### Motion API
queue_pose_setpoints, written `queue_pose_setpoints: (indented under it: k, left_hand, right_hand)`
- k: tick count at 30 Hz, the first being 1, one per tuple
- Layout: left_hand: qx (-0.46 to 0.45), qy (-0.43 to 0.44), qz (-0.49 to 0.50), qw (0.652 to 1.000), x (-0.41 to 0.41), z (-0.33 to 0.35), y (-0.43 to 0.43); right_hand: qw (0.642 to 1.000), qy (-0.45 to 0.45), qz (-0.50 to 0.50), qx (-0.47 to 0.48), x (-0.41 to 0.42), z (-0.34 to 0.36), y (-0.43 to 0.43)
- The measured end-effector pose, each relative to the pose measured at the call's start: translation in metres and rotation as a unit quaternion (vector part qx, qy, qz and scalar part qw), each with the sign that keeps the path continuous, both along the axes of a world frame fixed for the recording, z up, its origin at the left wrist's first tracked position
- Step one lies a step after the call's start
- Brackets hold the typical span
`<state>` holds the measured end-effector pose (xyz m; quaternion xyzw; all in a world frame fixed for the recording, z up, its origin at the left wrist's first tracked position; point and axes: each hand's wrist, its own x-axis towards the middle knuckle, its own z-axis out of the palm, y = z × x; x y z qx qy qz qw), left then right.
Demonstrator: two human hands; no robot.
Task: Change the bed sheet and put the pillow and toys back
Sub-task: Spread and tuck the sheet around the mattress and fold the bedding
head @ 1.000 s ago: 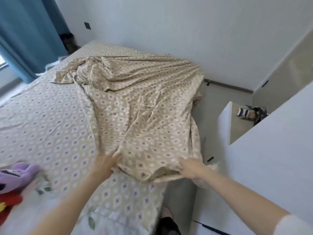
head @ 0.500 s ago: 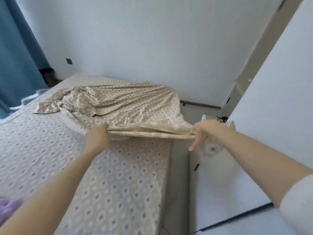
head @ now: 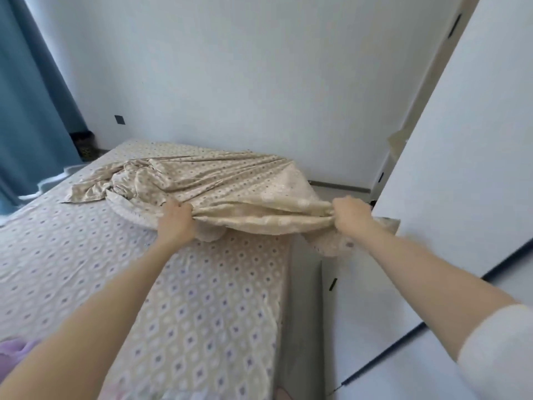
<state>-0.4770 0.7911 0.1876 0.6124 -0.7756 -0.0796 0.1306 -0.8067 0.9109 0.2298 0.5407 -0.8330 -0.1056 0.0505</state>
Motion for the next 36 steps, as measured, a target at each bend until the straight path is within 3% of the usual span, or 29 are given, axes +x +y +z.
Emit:
queue_pose_setpoints:
  k: [3,4,6,8,12,13,14,16,18,21,27,32,36]
  left_hand:
    - [0.022,-0.002,-0.067,0.998,0.001,-0.014,0.002]
    - [0.032,0.019,-0.076,0.996,0.001,-0.018,0.004]
    - [0.029,0.085,-0.077,0.993,-0.001,-0.024,0.008]
    - [-0.005,0.109,-0.080,0.991,-0.004,-0.026,0.011]
    - [-0.019,0.053,-0.102,0.993,-0.009,-0.037,0.013]
    - [-0.008,0.036,-0.105,0.994,-0.008,-0.043,0.013]
    - [0.005,0.024,-0.109,0.994,-0.006,-0.049,0.013]
    - [0.045,-0.003,-0.124,0.991,0.003,-0.058,0.015]
    - [0.089,-0.075,-0.162,0.980,0.012,-0.067,0.020]
    - [0.107,-0.201,-0.219,0.949,0.023,-0.089,0.035]
    - [0.088,-0.369,-0.216,0.900,0.024,-0.140,0.073]
    - [0.101,-0.417,-0.228,0.874,0.028,-0.175,0.089]
    - [0.125,-0.432,-0.264,0.853,0.036,-0.200,0.100]
  right_hand:
    - [0.995,-0.087,-0.041,-0.029,-0.007,-0.011,0.002]
    - [0.987,-0.123,-0.050,-0.086,-0.010,-0.015,0.004]
    - [0.954,-0.160,-0.047,-0.250,-0.013,-0.022,0.009]
    - [0.913,-0.195,-0.046,-0.355,-0.014,-0.025,0.008]
    - [0.836,-0.350,-0.100,-0.410,-0.005,-0.040,0.006]
    - [0.836,-0.361,-0.104,-0.399,-0.004,-0.048,0.011]
    - [0.864,-0.339,-0.090,-0.362,-0.005,-0.058,0.016]
    - [0.952,-0.246,-0.030,-0.182,-0.006,-0.078,0.034]
    - [0.984,-0.174,0.007,0.024,-0.004,-0.100,0.049]
    - [0.979,-0.135,0.014,0.151,0.010,-0.137,0.070]
    - [0.969,-0.126,0.001,0.213,0.030,-0.196,0.099]
    - [0.960,-0.172,0.004,0.221,0.044,-0.230,0.109]
    - [0.946,-0.200,0.094,0.239,0.056,-0.255,0.116]
